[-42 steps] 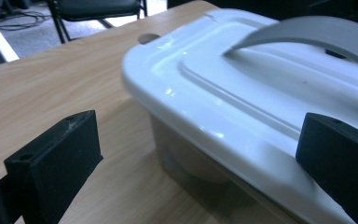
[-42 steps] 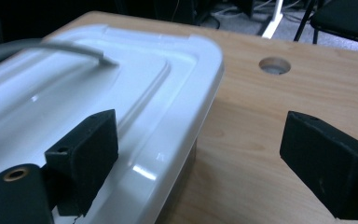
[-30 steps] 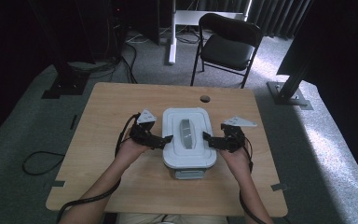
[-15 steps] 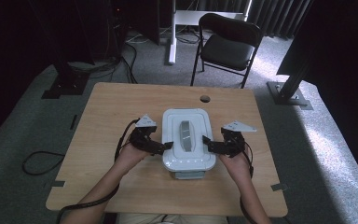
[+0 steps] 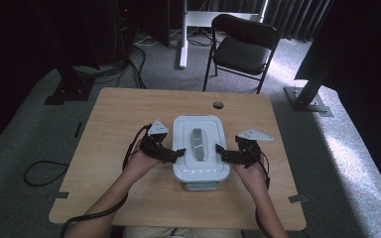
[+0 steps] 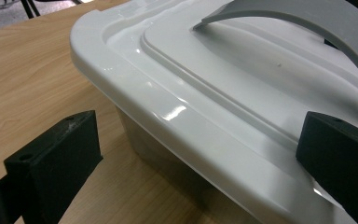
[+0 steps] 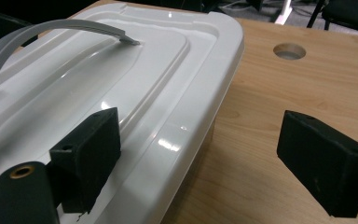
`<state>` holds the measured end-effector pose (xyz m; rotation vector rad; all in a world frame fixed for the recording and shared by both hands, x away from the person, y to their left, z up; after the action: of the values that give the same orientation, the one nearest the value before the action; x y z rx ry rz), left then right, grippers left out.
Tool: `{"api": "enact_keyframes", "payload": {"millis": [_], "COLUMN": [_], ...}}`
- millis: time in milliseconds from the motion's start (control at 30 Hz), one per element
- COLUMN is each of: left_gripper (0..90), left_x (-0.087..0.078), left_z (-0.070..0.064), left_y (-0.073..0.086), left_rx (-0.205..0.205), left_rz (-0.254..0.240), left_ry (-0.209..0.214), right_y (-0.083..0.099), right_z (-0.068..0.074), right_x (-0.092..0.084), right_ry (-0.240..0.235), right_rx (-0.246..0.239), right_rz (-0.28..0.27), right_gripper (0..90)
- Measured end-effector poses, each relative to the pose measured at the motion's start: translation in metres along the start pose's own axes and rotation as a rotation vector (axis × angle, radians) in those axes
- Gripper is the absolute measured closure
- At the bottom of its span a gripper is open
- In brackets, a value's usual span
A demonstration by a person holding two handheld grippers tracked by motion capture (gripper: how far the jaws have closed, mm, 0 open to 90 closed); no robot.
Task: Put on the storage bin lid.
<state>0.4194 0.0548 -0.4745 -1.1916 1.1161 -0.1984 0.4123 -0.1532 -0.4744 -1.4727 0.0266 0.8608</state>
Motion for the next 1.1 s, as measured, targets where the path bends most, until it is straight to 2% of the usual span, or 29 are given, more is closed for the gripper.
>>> {"api": "enact_keyframes", "payload": {"millis": [33,100,167,233,367,467,600,800,900,967,1000,1100], "left_gripper": [0.5,0.6,0.6,0.6,0.6,0.5,0.6,0.6,0.6,0.6,0.6,0.6], "left_x": [0.000,0.001,0.000,0.000,-0.002,-0.003,-0.011,-0.007,-0.004,-0.004,-0.004,-0.005], "left_z": [0.002,0.003,0.003,0.003,0.003,0.001,0.001,0.002,0.002,0.002,0.002,0.003], "left_y": [0.000,-0.001,-0.002,-0.004,-0.007,-0.008,-0.016,-0.013,-0.012,-0.012,-0.013,-0.010], "left_rx": [-0.001,-0.014,-0.011,-0.014,-0.012,-0.003,0.008,0.025,0.014,0.011,0.012,0.024], "left_rz": [-0.008,-0.018,-0.010,-0.022,-0.050,-0.046,-0.077,-0.031,-0.024,-0.026,-0.029,-0.014], "left_ry": [-0.010,-0.003,-0.007,-0.008,-0.015,-0.022,-0.031,-0.032,-0.021,-0.015,-0.016,-0.026], "right_y": [0.000,-0.002,-0.002,-0.003,-0.006,-0.010,-0.015,-0.016,-0.016,-0.014,-0.012,-0.009], "right_z": [0.000,0.002,0.002,0.003,0.003,0.002,0.000,-0.002,-0.006,-0.008,-0.007,-0.003], "right_x": [0.000,-0.001,-0.001,-0.003,-0.005,-0.007,-0.013,-0.011,-0.008,-0.006,-0.004,-0.002], "right_ry": [0.007,0.032,0.037,0.052,0.036,0.021,0.018,0.033,0.064,0.067,0.043,0.023], "right_rx": [-0.009,-0.028,-0.026,-0.047,-0.039,-0.048,-0.035,-0.036,-0.039,-0.036,-0.026,-0.032], "right_rz": [-0.006,-0.012,-0.019,-0.008,0.000,0.003,-0.018,-0.017,-0.014,-0.004,0.008,0.017], "right_gripper": [13.2,13.1,13.1,13.1,11.3,11.0,11.0,11.0,11.1,11.1,11.1,11.3]}}
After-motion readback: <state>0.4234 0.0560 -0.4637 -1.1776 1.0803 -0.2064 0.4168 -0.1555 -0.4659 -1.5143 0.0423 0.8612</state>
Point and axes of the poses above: each handheld gripper's, and its own axes: x roughly forward along the jaws, y roughly out of its underside, z roughly to its left, the point moved 9 cm from there along x, roughly forward along the jaws, and after that the axes turned 2 degrees about x, right-handed, at the moved point
